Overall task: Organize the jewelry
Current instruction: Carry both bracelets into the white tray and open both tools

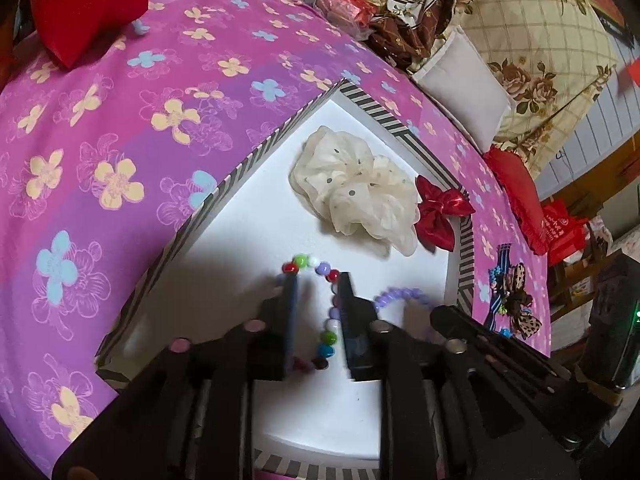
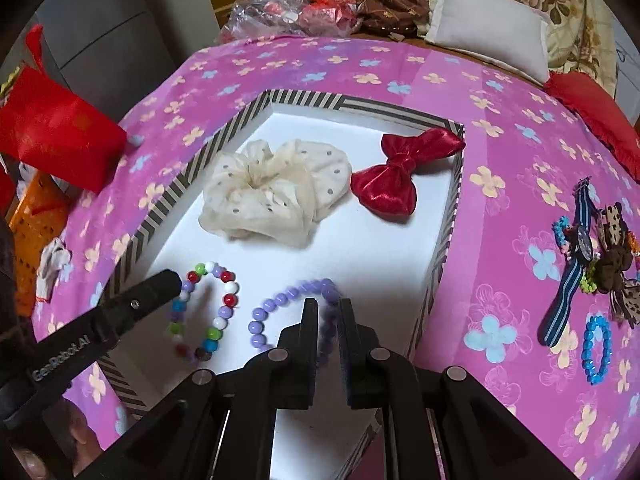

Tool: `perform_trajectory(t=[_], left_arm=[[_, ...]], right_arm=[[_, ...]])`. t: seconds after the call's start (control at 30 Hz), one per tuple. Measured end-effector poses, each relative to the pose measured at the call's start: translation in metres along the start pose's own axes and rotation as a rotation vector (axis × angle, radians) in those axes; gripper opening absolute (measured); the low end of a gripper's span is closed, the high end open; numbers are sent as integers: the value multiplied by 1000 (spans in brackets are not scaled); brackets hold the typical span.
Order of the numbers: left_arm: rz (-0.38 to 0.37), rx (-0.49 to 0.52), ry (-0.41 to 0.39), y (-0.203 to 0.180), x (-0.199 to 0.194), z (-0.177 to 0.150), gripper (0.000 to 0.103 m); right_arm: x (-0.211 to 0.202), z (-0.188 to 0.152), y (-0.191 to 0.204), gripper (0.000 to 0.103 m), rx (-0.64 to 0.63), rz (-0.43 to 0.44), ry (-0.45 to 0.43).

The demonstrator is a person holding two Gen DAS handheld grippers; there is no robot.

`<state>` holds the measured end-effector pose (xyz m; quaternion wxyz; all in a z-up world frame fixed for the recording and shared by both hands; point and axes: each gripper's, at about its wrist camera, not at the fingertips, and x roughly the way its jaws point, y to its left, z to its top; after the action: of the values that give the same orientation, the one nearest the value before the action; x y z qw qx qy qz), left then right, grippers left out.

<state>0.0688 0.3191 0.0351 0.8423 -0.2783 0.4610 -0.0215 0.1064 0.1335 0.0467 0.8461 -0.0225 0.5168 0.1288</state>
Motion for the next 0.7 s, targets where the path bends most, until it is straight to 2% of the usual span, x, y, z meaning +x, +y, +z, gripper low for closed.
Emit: perform_trajectory(t=[0.1, 0.17, 0.23, 0.27, 0.47, 0.57, 0.6, 0.7], left_arm=[[-7, -2, -11, -1, -3, 0, 31], [-14, 0, -14, -1, -5, 0, 32], [-16, 1, -14, -2, -6, 0, 32], [-16, 2, -15, -2, -7, 1, 32], [-16, 1, -20, -2, -10, 0, 33], [-3, 9, -28, -5, -11, -1, 33], [2, 13, -31, -6, -12, -1, 33], [18, 44, -39, -15, -13, -6, 33]], right_arm=[[-2, 0, 0, 11, -14, -15, -8], [-5, -1, -1, 15, -14, -21, -18], [-9, -3, -3, 30, -5, -20, -30], [-12, -4, -5, 31, 1, -19, -39], [-42, -25, -15, 32, 15, -19, -95], [-62, -44, -26, 38, 24, -30, -135], [-71, -54, -32, 42, 32, -43, -155], [-86, -80, -53, 43, 54, -102, -176]])
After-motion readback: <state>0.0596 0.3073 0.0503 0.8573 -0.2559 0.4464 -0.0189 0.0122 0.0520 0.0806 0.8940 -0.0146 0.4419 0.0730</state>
